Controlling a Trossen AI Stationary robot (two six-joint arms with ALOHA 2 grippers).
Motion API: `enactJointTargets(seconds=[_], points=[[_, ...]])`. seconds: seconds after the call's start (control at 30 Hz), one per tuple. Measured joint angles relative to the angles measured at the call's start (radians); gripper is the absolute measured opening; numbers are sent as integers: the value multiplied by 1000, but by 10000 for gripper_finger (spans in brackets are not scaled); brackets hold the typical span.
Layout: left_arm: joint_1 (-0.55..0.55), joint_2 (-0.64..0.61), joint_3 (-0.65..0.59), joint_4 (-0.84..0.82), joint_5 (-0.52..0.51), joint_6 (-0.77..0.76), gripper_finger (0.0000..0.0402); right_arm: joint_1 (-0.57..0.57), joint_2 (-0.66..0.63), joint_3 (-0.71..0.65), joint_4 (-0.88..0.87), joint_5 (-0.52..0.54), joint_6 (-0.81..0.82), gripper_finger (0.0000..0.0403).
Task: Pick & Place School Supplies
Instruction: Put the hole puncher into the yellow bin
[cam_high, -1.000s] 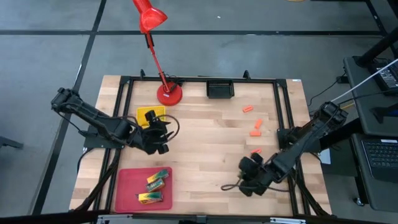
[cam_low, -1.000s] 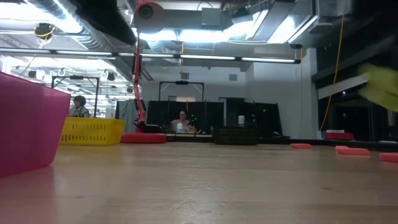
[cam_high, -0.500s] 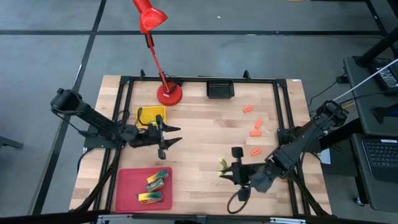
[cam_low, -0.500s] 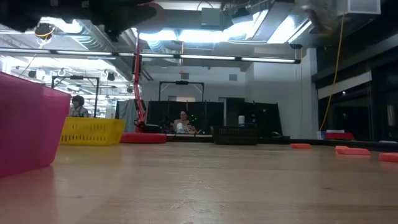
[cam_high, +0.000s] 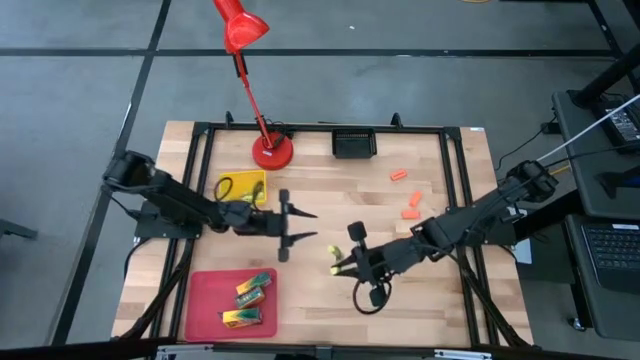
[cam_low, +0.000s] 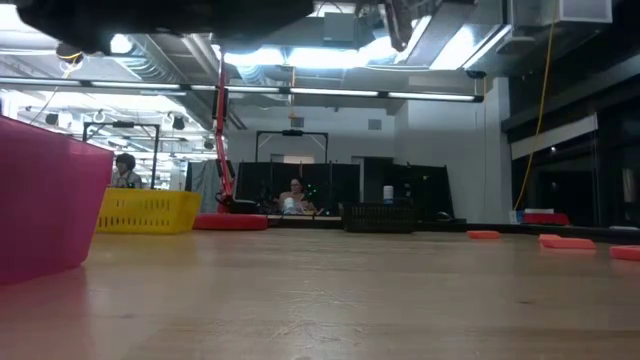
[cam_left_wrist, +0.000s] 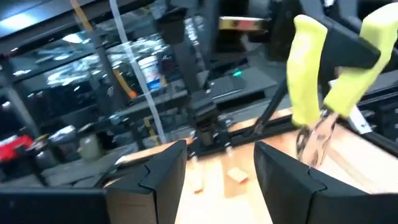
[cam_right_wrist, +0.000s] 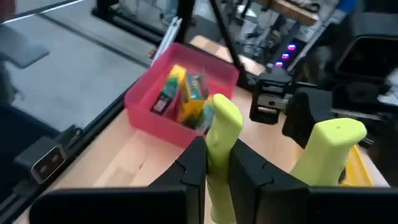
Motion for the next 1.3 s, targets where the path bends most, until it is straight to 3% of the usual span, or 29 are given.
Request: enactJointTargets(seconds=[0.27, 0.73, 1.13, 1.3], points=[[0, 85, 107, 9, 93, 9, 185, -38, 8, 0, -9, -36, -48, 41], [-14, 85, 114, -7, 127, -11, 184, -47, 27, 0, 1, -27, -66, 41], [-19, 75, 116, -169, -70, 24, 184, -31, 27, 0, -50, 16, -26, 41], [-23, 75, 116, -163, -44, 5, 184, -10, 28, 0, -54, 66, -25, 41]])
